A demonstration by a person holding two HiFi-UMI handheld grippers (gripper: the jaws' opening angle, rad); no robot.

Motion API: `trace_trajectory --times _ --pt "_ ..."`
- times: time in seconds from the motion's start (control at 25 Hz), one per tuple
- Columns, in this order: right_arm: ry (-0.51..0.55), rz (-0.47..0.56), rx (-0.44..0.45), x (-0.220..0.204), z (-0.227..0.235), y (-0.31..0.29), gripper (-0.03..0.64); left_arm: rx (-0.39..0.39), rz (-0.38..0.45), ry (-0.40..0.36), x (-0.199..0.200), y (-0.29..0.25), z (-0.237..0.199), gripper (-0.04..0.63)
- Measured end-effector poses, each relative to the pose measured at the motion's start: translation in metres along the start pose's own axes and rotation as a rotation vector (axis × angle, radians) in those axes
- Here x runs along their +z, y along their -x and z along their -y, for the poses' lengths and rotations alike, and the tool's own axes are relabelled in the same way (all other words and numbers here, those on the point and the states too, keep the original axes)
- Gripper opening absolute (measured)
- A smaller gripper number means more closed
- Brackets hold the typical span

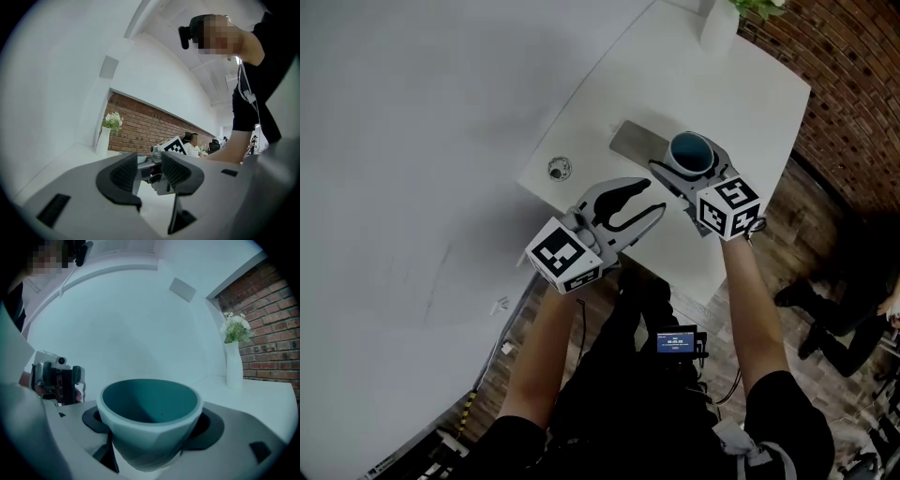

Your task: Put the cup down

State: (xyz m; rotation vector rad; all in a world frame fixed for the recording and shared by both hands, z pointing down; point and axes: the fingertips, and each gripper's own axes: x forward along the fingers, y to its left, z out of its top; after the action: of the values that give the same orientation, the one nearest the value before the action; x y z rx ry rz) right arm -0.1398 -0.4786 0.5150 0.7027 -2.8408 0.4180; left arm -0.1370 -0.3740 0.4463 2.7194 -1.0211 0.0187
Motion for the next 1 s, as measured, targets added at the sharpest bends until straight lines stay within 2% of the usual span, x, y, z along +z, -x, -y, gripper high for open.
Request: trace_trajectory --times 0.36,0.6,1.0 --pt "0.023 -0.047 -0.009 -0.037 0.025 -0.044 0.416 0.000 0.012 0.005 -0.005 -0.006 -0.008 0.166" --pt "0.030 -0.045 -0.015 -0.043 0.045 -0.066 0.416 -0.003 -0.009 0.023 -0.011 -0.016 -0.027 0.166" --pt "0.230 0.003 0.006 -0.049 0.017 -0.068 0.416 0.015 0.013 0.035 -0.017 0.002 -0.034 0.166"
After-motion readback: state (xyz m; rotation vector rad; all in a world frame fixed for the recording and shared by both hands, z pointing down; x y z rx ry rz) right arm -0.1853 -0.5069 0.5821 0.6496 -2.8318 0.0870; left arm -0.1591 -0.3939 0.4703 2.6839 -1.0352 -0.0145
